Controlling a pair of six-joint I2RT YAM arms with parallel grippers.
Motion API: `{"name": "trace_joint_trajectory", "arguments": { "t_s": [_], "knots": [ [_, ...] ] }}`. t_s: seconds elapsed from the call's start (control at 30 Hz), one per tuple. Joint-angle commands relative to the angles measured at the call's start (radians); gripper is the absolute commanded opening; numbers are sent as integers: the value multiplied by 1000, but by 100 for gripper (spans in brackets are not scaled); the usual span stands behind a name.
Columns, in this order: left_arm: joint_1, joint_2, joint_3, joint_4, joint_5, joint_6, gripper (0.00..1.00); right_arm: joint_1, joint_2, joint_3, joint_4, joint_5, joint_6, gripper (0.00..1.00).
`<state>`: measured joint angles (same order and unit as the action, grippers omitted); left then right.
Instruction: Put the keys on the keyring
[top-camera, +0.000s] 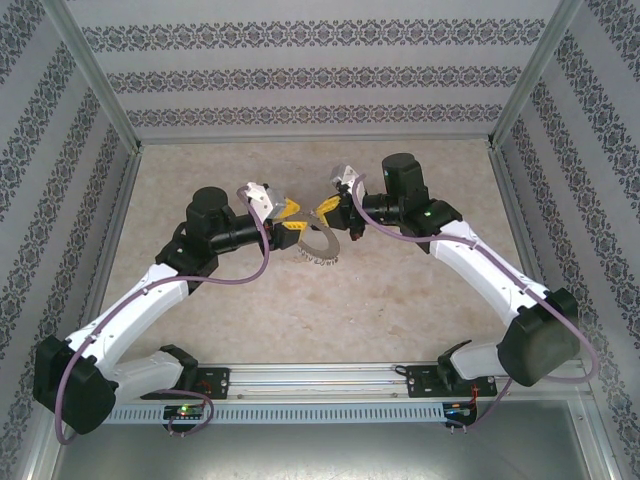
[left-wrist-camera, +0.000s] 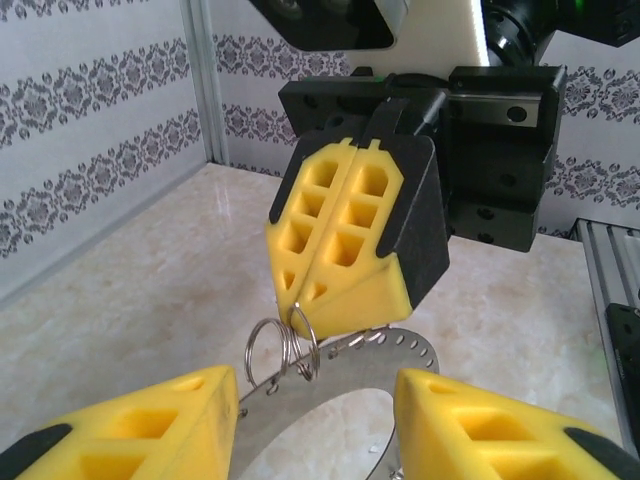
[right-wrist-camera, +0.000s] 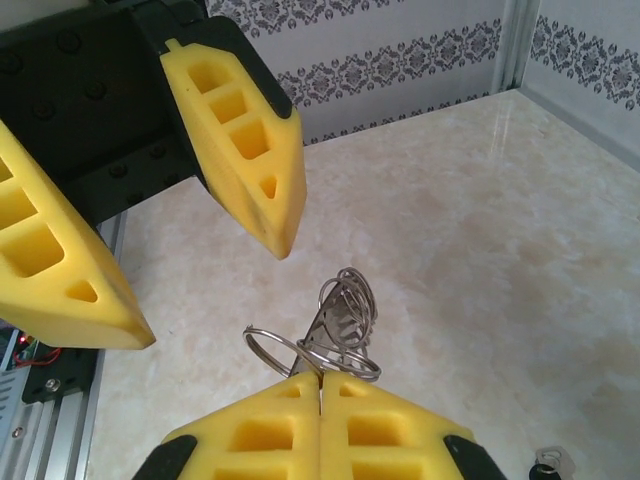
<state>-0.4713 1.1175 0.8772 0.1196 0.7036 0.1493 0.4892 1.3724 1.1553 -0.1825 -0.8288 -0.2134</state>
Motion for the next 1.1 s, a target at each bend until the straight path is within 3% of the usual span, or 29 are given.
{"name": "trace_joint_trajectory", "arguments": {
  "t_s": [0.0,0.2,0.57,0.77,1.07],
  "knots": [
    [-29,9,52,6,16,56,45,19,-38,-7,20,-28,-15,0],
    [-59,21,67,-35,-20,88,44,32,-43,-11,26,-13,-9,0],
    [-85,39,74,-98,-145,144,25,42,-61,-30,38,-7,-6,0],
    [-87,31,64,-81,-150,148,0,42,-68,-38,47,-8,-5,0],
    [-87,27,69,-108,-141,167,0,37,-102,-66,21,27,-4,0]
  ]
}}
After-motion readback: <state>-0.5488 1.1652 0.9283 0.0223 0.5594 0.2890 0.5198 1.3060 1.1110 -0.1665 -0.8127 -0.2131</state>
